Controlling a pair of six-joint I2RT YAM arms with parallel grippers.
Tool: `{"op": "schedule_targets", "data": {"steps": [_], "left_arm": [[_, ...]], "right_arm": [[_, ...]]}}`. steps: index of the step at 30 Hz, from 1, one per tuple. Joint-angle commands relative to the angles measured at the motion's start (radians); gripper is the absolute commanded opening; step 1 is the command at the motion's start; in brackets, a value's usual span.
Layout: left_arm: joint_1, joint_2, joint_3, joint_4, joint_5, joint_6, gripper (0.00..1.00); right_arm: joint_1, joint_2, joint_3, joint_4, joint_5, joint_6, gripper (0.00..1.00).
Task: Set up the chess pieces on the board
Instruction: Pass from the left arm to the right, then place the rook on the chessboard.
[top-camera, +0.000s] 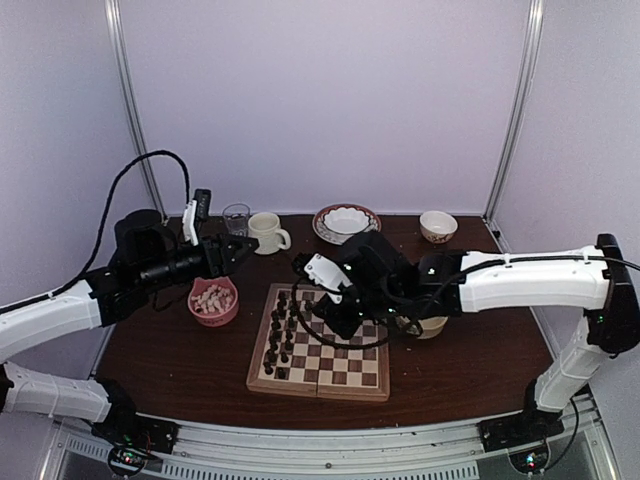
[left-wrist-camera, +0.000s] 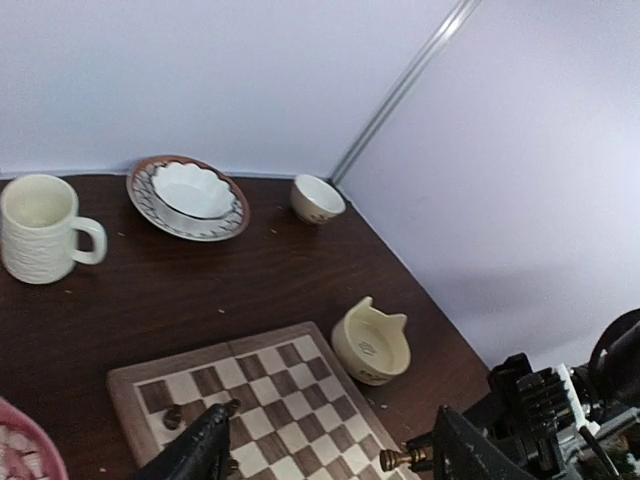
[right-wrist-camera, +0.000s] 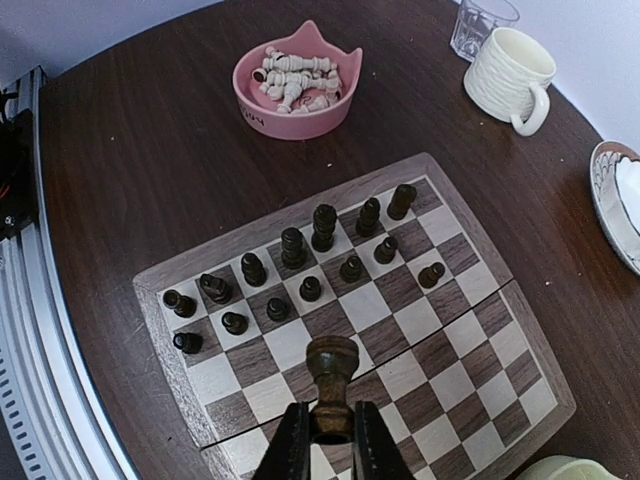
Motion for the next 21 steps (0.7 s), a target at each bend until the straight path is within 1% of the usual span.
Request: {"op": "schedule_targets", "data": {"steps": [1,6,9,12,15,21], "left_arm": [[0.001,-0.093,-0.054,-0.109,-0.31,0.132,0.7],[0.001,-0.16,-0.084,-0.125,-0.418,0.157,0.7],[0.001,-0.17,-0.088,-0.13,-0.436,0.17,0.7],[0.001,-0.156,-0.083,-0.136,-0.436,0.169,0.7],[0.001,-0.143,-0.076,-0.14,-0.428,0.169,0.7],[0.001,-0.135,-0.072,-0.14,-0.413,0.167,0.7]], "right_arm": [[-0.011,0.145,0.207,-0.338,-0.098,0.084,0.0],[-0.021,0.317,0.407,-0.537,-0.155,0.095,0.0],[-0.023,0.409,0.521,-0.671,-0.168,0.081,0.0],[-0.022,0.471,0.594,-0.778,-0.16,0.065,0.0],[-0.024,0.496,0.616,-0.839,-0.115,0.056,0.0],[-0.035,0.546,0.627,-0.914,-0.091,0.025,0.0]]}}
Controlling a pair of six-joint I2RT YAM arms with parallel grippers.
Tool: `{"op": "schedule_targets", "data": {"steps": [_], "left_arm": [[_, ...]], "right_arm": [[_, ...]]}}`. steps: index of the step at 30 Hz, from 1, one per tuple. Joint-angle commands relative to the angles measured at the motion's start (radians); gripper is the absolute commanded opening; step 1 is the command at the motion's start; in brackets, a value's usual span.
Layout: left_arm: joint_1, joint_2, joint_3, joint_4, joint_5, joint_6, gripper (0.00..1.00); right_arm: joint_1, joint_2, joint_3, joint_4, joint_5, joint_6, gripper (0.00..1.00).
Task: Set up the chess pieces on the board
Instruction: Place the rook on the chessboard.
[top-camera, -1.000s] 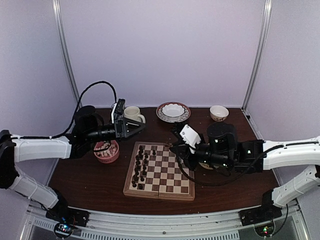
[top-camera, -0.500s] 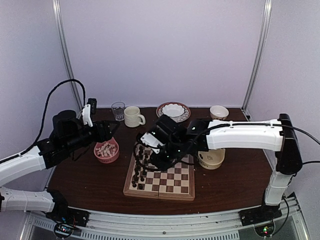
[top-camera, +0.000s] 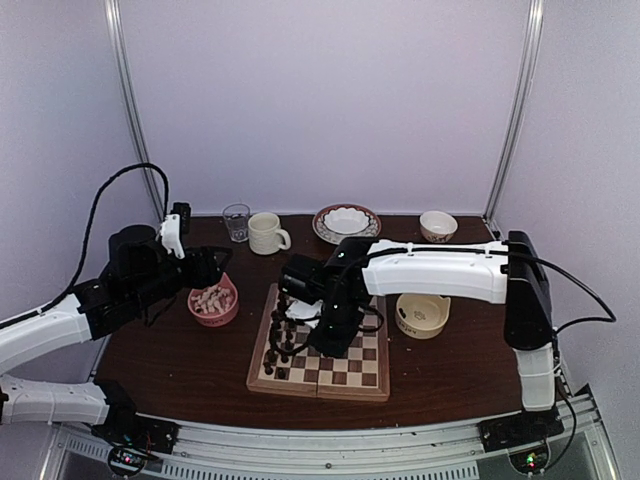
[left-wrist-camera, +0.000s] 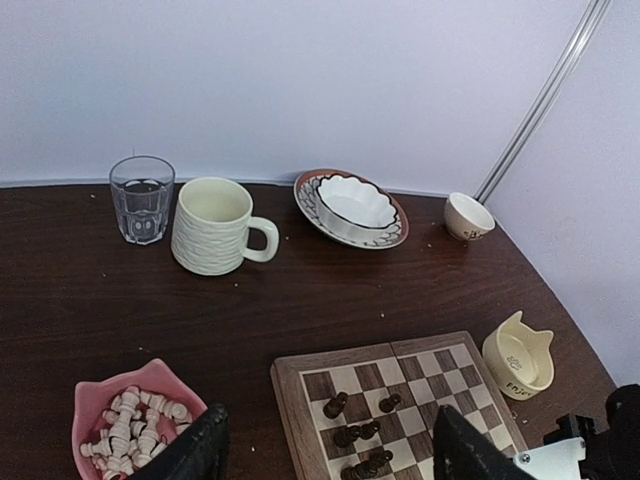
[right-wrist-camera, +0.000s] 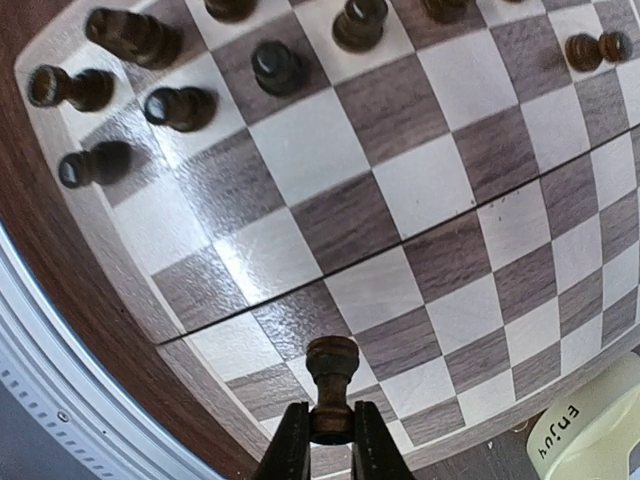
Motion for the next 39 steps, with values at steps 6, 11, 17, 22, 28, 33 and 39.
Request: {"op": "schedule_targets", "data": {"steps": [6,11,17,22,28,33,39], "left_arm": [[0.001,0.011,0.008,0.023,0.007,0.017,0.7],[0.001,0.029,0.018,0.015,0.022,0.015,0.7],[0.001,0.032,0.039,-0.023,0.043,0.032,0.76],[0.0,0.073,0.081,-0.074,0.146,0.049,0.74],[-0.035,0.161,0.143,-0.117,0.195,0.063,0.73],[-0.137,0.249,0.229,-0.198,0.178,0.138,0.7],[-0.322,0.422,0.452,-0.447,0.051,0.209,0.69]], "right_arm": [[-0.022,0.056,0.035,-0.089,0.027,-0.051,0.1],[-0.028,0.067,0.036,-0.074,0.02,-0.059,0.28],[-0.031,0.005,0.011,-0.008,0.016,-0.064,0.49],[-0.046,-0.169,-0.134,0.171,-0.005,-0.067,0.52],[-0.108,-0.4,-0.455,0.567,0.115,-0.006,0.51],[-0.229,-0.532,-0.699,0.876,0.147,0.103,0.51],[-0.341,-0.652,-0.924,1.083,0.246,0.174,0.51]]}}
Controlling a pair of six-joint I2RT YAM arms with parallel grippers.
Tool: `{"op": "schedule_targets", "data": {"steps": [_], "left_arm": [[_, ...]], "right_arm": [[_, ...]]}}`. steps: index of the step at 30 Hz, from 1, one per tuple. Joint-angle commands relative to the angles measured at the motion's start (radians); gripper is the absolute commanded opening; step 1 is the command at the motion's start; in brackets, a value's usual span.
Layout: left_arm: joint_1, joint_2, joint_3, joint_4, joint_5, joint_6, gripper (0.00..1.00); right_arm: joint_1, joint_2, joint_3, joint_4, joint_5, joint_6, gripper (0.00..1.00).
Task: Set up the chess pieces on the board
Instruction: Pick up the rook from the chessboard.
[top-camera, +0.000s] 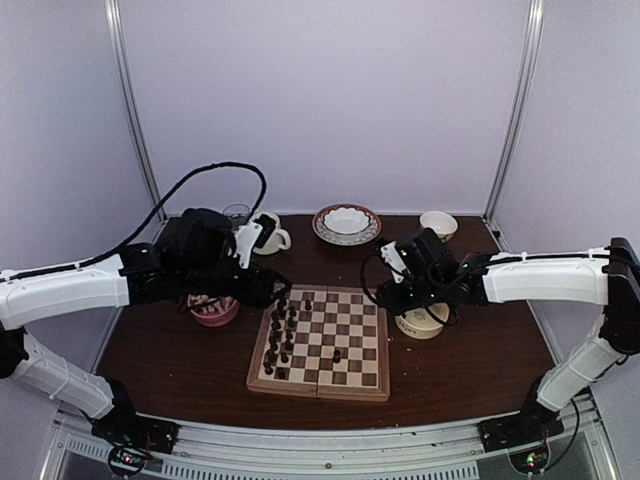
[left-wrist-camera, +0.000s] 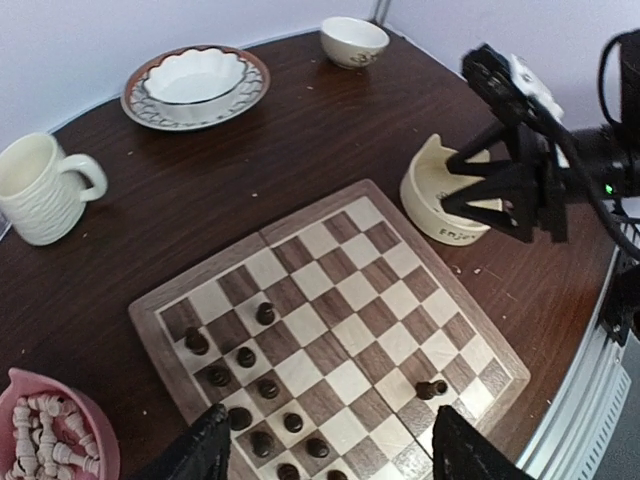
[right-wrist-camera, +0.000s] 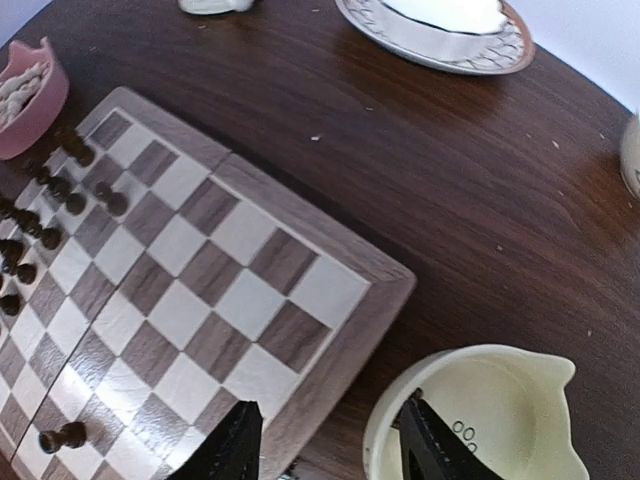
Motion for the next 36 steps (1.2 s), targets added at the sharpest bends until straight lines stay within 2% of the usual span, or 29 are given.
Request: {"op": "schedule_targets", "data": {"steps": [1,6,11,19,36], "left_arm": [[-0.126,0.117,0.16,-0.172,-0.08,0.084,0.69],[-0.219,0.258,0.264,-0.239,-0.08,0.099,0.66],[-0.266,0.399,0.373,-0.308,-0.069,0.096,0.62],[-0.311,0.615,0.562,-0.462,-0.088,0.094,0.6],[-0.312,0.714,0.625,-0.493,-0.075,0.093,0.55]], "right_arm": [[-0.046,-0.083,-0.1,0.227,0.106,0.084,0.51],[-0.054,-0.146,-0.175,0.297,0.18,0.094,0.51],[-0.056,-0.202,-0.221,0.338,0.221,0.103,0.51],[-0.059,-0.252,-0.261,0.371,0.23,0.104,0.51],[-0.061,-0.339,-0.315,0.406,0.255,0.102,0.51]]}}
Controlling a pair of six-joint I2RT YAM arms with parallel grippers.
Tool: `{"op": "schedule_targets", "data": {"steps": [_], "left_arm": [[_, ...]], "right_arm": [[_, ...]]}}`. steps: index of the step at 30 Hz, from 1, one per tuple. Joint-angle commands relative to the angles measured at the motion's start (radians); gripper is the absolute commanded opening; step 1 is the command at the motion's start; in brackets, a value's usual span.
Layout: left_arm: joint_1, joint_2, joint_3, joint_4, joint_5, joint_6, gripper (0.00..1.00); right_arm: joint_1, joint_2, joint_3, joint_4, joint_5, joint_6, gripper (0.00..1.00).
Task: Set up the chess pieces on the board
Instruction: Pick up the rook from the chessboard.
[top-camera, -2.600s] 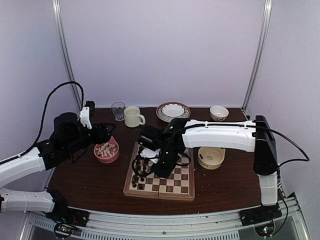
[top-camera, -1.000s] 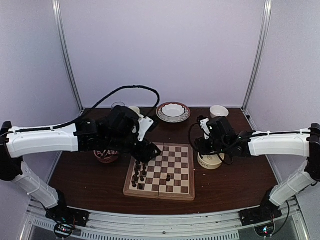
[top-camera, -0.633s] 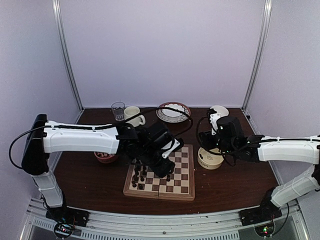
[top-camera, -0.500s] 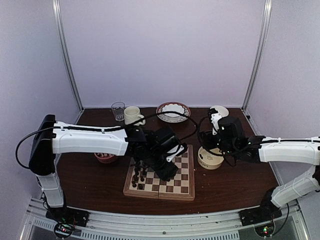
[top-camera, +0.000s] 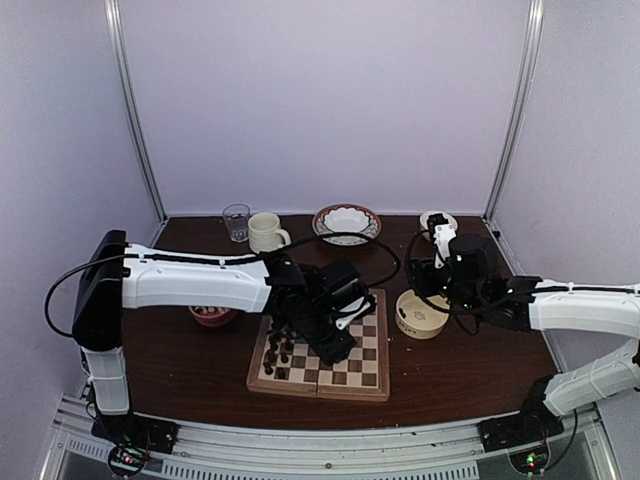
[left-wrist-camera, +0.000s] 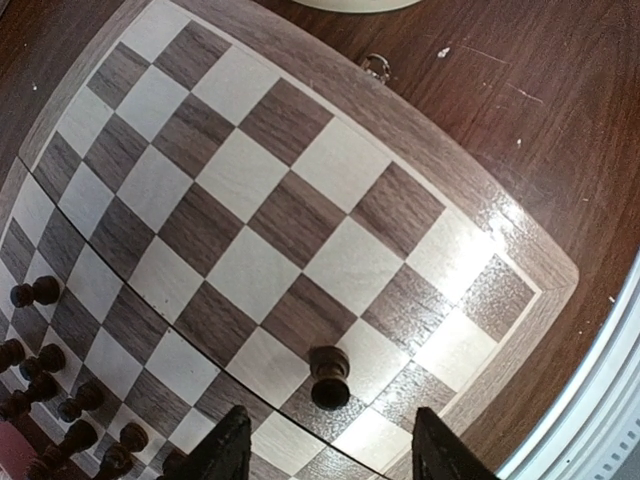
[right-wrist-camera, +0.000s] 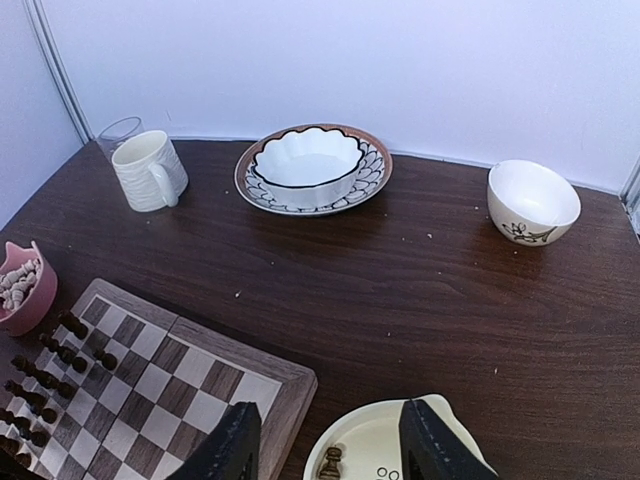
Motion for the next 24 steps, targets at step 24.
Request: {"op": "schedule_targets", "data": {"steps": [24], "left_arm": [[-0.002,0.106,0.098,-0.053,-0.016,0.021,0.34]], "right_arm": [[-0.004,-0.092,-0.063,0.064,0.046,0.005,0.51]]}}
